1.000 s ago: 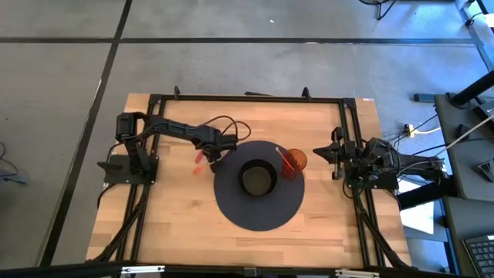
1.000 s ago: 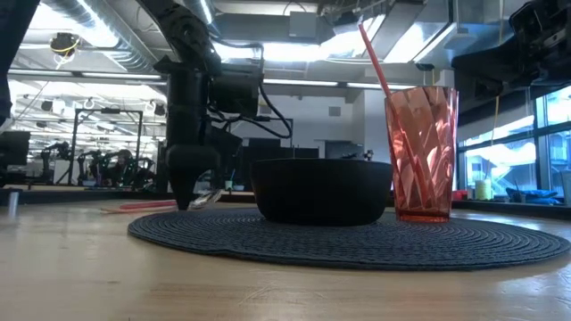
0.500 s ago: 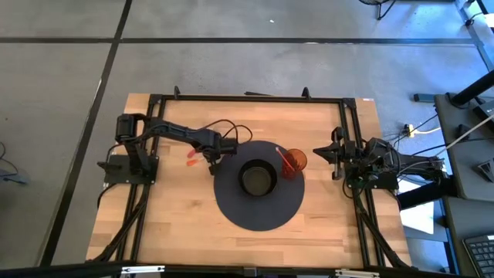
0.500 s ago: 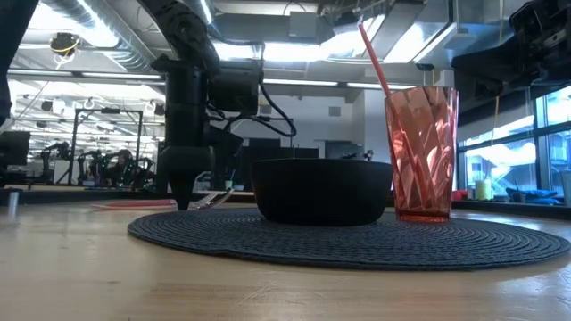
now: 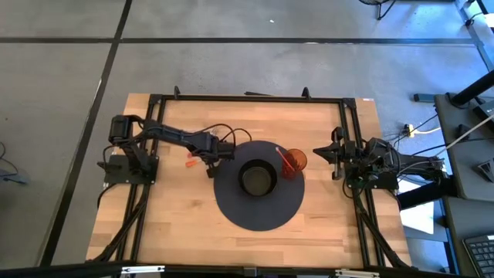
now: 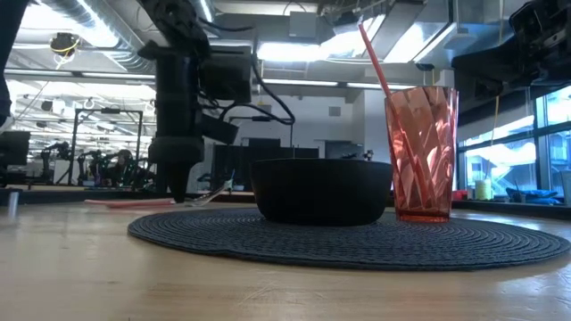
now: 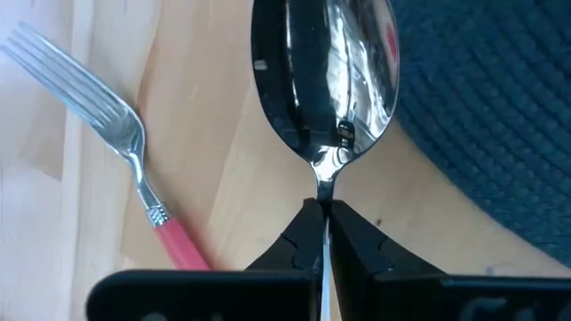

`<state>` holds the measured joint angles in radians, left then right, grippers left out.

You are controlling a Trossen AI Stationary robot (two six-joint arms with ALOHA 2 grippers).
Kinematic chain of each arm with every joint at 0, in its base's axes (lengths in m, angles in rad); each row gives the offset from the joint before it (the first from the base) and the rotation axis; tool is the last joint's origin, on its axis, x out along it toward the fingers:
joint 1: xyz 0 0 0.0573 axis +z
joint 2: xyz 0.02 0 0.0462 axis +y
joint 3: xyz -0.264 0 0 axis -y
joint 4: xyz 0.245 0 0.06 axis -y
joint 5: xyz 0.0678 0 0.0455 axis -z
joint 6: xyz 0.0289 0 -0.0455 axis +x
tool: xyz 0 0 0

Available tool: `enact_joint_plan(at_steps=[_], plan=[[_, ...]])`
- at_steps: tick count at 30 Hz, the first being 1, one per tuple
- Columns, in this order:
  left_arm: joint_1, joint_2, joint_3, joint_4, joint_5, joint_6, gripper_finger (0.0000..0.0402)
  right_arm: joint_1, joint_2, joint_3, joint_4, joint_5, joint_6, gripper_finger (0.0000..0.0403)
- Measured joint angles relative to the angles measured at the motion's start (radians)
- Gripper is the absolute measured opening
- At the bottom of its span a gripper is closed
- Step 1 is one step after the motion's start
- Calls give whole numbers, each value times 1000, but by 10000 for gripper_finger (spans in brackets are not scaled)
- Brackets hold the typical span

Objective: Pick & Place Utensil
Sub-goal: Put the orange spoon on the black bowl

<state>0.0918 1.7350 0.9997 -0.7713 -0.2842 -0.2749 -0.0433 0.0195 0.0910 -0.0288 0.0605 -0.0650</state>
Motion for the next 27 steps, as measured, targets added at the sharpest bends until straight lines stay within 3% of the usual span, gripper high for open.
enact_joint_plan(at_steps=[12, 21, 27], plan=[[-79, -2, 57, -42, -116, 93, 3, 0, 0, 0, 0, 0, 0, 5], [-153, -4, 295, -157, -245, 214, 3, 0, 0, 0, 0, 0, 0, 5], [-171, 29, 481, -164, -256, 319, 3, 0, 0, 0, -3, 0, 0, 5]])
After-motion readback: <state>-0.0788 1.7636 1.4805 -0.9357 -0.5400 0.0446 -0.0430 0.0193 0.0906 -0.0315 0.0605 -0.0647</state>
